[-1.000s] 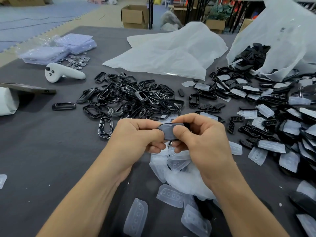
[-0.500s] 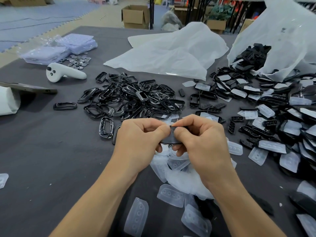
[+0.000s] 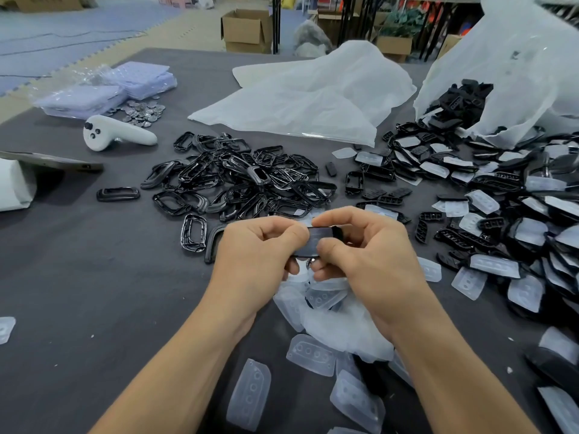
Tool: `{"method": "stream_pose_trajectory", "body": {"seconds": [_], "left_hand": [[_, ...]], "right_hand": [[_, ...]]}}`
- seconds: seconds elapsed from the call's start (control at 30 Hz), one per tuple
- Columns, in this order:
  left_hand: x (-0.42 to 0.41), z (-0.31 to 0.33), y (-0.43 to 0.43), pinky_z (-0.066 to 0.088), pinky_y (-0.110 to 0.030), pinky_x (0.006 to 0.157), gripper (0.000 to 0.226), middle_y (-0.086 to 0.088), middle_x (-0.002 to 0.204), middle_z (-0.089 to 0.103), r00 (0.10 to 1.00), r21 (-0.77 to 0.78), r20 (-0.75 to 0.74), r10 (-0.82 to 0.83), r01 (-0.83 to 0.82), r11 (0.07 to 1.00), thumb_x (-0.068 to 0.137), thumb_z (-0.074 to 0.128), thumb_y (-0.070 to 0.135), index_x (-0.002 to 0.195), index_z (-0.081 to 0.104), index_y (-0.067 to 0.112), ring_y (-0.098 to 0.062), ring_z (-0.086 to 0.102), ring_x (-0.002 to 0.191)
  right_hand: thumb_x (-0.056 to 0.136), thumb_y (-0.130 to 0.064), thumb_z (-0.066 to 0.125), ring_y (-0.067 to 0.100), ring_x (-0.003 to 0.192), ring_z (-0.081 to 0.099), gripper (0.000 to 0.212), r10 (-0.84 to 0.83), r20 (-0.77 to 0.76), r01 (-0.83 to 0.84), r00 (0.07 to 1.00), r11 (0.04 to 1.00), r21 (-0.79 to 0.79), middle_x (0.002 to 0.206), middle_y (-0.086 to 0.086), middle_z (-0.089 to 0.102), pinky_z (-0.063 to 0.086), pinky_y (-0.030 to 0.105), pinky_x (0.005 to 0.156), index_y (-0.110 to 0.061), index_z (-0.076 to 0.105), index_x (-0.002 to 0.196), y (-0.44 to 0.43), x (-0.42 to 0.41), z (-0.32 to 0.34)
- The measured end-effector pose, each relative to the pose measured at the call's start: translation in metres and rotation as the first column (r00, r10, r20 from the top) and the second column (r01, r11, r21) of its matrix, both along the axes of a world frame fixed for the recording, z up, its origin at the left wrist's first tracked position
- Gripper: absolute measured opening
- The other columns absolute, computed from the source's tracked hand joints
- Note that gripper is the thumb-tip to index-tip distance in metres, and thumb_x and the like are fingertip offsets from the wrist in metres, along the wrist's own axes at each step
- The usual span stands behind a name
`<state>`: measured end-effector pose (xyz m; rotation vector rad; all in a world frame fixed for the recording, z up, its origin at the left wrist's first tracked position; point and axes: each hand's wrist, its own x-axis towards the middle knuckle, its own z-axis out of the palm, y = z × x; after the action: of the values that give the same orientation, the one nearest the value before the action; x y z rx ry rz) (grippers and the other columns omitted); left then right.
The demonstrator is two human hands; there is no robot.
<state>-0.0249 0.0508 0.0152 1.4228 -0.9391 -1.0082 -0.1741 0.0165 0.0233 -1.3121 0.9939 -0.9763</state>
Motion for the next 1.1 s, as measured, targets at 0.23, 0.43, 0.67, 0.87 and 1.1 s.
{"method": "stream_pose_trajectory", "body": {"seconds": [0.23, 0.43, 0.67, 0.87, 1.1], "left_hand": [[0.004, 0.001, 0.0, 0.045, -0.02, 0.045, 0.023, -0.01, 0.063, 0.07, 0.989, 0.049, -0.006, -0.145, 0.145, 0.988, 0.09, 0.067, 0.002, 0.08, 0.082, 0.017, -0.016, 0.059, 0.048], [0.004, 0.0, 0.0, 0.041, -0.018, 0.042, 0.028, -0.008, 0.059, 0.067, 0.984, 0.053, -0.134, -0.121, 0.129, 0.99, 0.091, 0.064, -0.002, 0.082, 0.084, 0.016, -0.011, 0.055, 0.044], [-0.003, -0.005, 0.001, 0.037, -0.019, 0.041, 0.023, -0.009, 0.058, 0.067, 0.985, 0.071, -0.085, -0.153, 0.159, 0.985, 0.084, 0.068, 0.003, 0.078, 0.083, 0.018, -0.011, 0.048, 0.041], [-0.019, -0.008, 0.004, 0.038, -0.017, 0.043, 0.016, -0.008, 0.06, 0.069, 0.987, -0.003, 0.006, -0.163, 0.164, 0.987, 0.081, 0.069, 0.036, 0.087, 0.083, 0.031, -0.015, 0.049, 0.041], [-0.015, -0.015, 0.002, 0.038, -0.022, 0.048, 0.015, -0.001, 0.054, 0.065, 0.994, -0.072, 0.11, 0.014, -0.006, 0.997, 0.078, 0.07, 0.04, 0.086, 0.082, 0.037, -0.009, 0.049, 0.044]], "right_hand": [[0.085, 0.014, 0.064, 0.022, 0.054, 0.067, 0.03, -0.041, 0.023, 0.04, 0.999, 0.999, 0.031, 0.07, 0.009, 0.073, 0.056, 0.025, 0.053, -0.013, 0.076, 0.09, -0.003, -0.002, 0.0], [0.077, -0.015, 0.08, 0.012, 0.086, 0.072, 0.04, -0.048, -0.384, -0.067, 0.922, 0.958, -0.279, 0.099, -0.012, 0.075, 0.06, 0.033, 0.079, -0.036, 0.072, 0.11, 0.002, -0.01, 0.006], [0.075, -0.017, 0.081, 0.003, 0.086, 0.063, 0.037, -0.11, -0.565, -0.184, 0.818, 0.88, -0.437, 0.087, -0.017, 0.072, 0.051, 0.02, 0.076, -0.037, 0.076, 0.105, 0.013, -0.016, 0.015], [0.068, -0.009, 0.079, 0.01, 0.088, 0.066, 0.046, -0.202, -0.687, -0.182, 0.699, 0.878, -0.443, 0.089, -0.015, 0.073, 0.056, 0.033, 0.083, -0.038, 0.075, 0.103, 0.007, -0.03, 0.024], [0.075, 0.004, 0.071, 0.018, 0.093, 0.064, 0.049, -0.366, -0.825, 0.113, 0.431, 0.929, -0.353, 0.105, -0.006, 0.075, 0.053, 0.03, 0.079, -0.036, 0.076, 0.104, -0.032, -0.111, 0.024]]}}
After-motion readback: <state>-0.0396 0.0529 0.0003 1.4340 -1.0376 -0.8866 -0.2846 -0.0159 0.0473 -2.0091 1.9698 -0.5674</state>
